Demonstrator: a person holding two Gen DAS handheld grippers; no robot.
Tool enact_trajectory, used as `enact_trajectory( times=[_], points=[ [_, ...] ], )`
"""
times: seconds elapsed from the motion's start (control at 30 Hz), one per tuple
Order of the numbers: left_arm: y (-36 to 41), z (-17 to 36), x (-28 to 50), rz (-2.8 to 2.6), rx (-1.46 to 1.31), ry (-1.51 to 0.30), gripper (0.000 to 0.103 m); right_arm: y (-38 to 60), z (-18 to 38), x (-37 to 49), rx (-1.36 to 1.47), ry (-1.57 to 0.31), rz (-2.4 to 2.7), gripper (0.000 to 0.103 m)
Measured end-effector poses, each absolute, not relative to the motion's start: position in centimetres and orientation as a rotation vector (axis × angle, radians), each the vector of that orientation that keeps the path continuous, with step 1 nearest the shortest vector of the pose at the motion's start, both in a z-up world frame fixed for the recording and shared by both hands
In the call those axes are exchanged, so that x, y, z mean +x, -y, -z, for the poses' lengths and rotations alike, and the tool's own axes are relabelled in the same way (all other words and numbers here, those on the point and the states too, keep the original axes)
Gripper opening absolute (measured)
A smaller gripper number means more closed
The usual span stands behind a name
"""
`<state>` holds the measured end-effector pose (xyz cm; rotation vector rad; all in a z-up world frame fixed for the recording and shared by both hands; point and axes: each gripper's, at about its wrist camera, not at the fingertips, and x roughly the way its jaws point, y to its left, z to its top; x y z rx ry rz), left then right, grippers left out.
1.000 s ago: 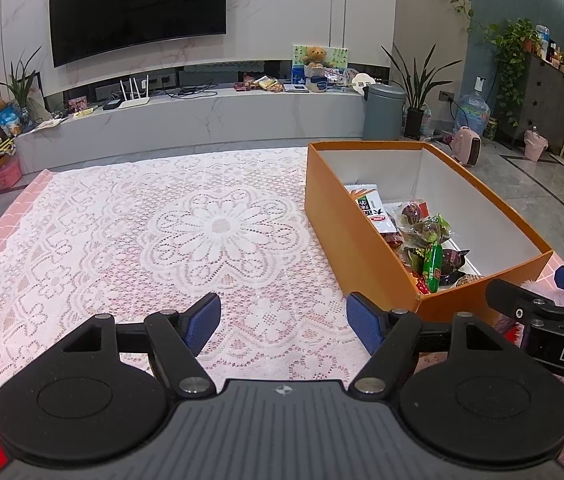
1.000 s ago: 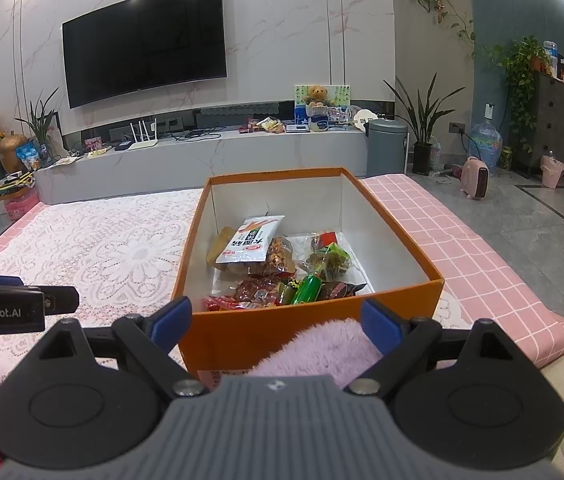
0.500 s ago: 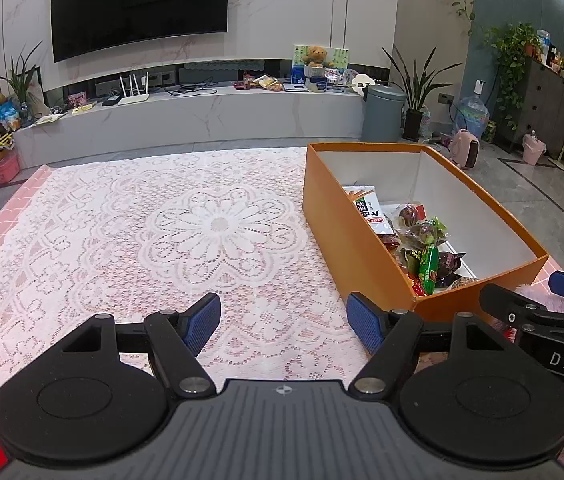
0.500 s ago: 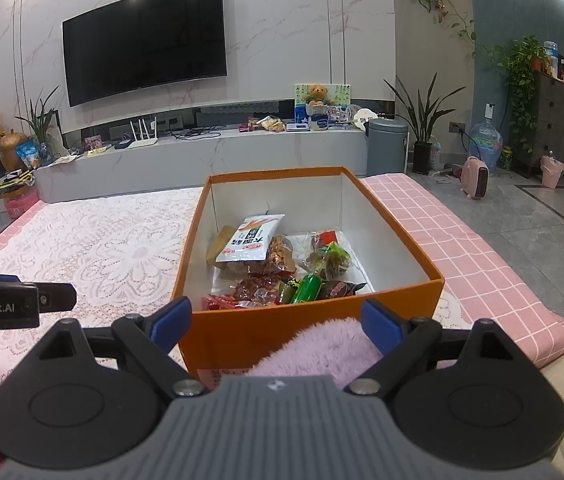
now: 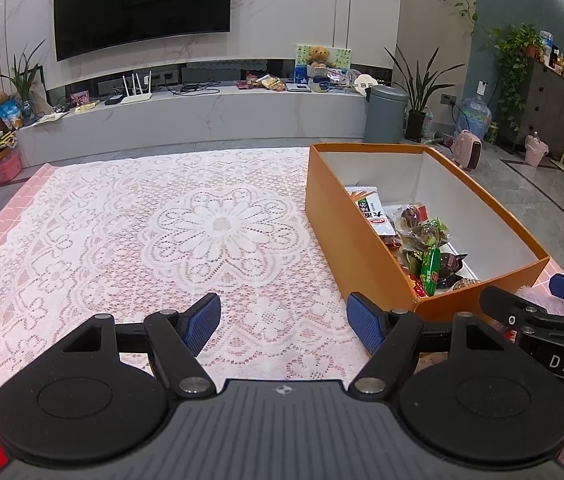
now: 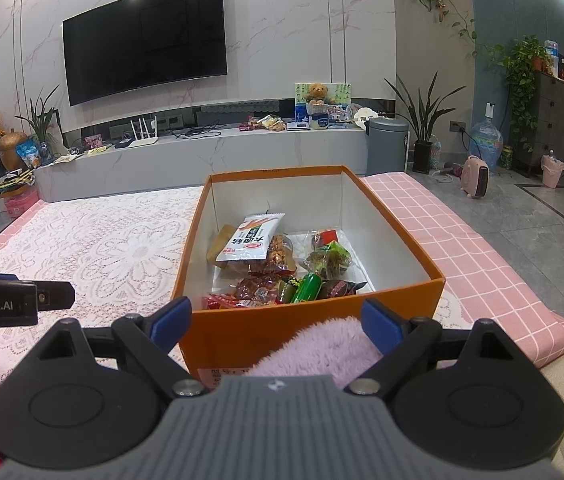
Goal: Organize snacks
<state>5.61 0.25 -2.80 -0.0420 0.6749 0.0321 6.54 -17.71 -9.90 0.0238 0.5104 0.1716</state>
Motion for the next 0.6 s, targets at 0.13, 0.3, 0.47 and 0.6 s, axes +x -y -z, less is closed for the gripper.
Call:
enact_trajectory(
  times=[0.13, 0.3, 0.47, 0.6],
  points=[
    [-0.11, 2.79, 5.58, -0.031, -0.036, -0.68, 0.084, 17.71, 9.89, 6.53, 0.024, -0.511, -0.172, 0.09],
    [0.03, 2.59, 5.56, -0.019, -0.044, -0.684, 0.083, 17.69, 10.0, 6.53, 0.024, -0.512, -0.173, 0.09],
    [-0.11, 2.54, 5.56, -0.009, -0.061, -0.686, 0.082, 17.67, 9.97, 6.53, 0.024, -0.512, -0.172, 0.09],
    [-0.2, 2.51, 5.55, -0.004, -0.07, -0.682, 0.081, 17.67, 9.95, 6.53, 0.023, -0.512, -0.172, 0.09]
  ],
)
